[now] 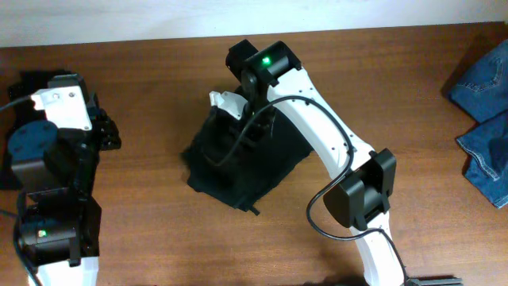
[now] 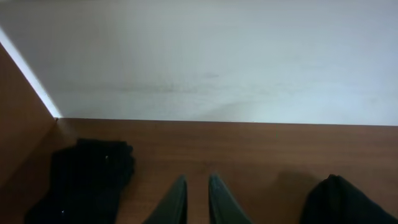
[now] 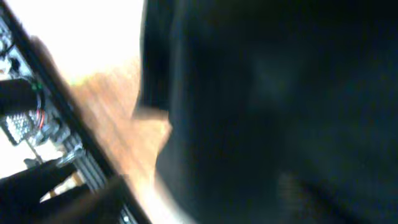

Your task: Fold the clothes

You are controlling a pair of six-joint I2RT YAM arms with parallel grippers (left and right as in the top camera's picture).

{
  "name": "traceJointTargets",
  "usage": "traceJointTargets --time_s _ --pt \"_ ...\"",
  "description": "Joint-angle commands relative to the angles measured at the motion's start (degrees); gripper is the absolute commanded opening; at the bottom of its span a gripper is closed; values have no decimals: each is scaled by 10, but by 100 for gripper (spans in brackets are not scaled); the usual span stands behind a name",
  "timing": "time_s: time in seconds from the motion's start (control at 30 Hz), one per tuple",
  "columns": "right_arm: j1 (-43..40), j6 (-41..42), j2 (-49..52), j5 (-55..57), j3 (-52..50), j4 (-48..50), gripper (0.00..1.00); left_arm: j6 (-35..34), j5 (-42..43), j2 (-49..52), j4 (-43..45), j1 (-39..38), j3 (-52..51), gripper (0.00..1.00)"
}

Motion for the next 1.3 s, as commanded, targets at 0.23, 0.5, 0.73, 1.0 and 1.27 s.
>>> traceJointTargets --time_s 0.23,0.5,0.73,1.0,1.27 --pt "-60 -42 -36 17 23 13 99 23 44 28 -2 3 -2 18" --pt "-154 55 -35 27 28 118 4 23 230 195 -118 -45 -2 40" --pt "-188 49 -31 15 28 133 4 -30 226 268 -175 -104 -2 57" --pt "-164 7 -11 -35 -47 162 4 -67 111 234 -172 -215 -2 66" --pt "-100 -19 28 -75 -119 239 4 -93 87 195 -174 -229 -2 67"
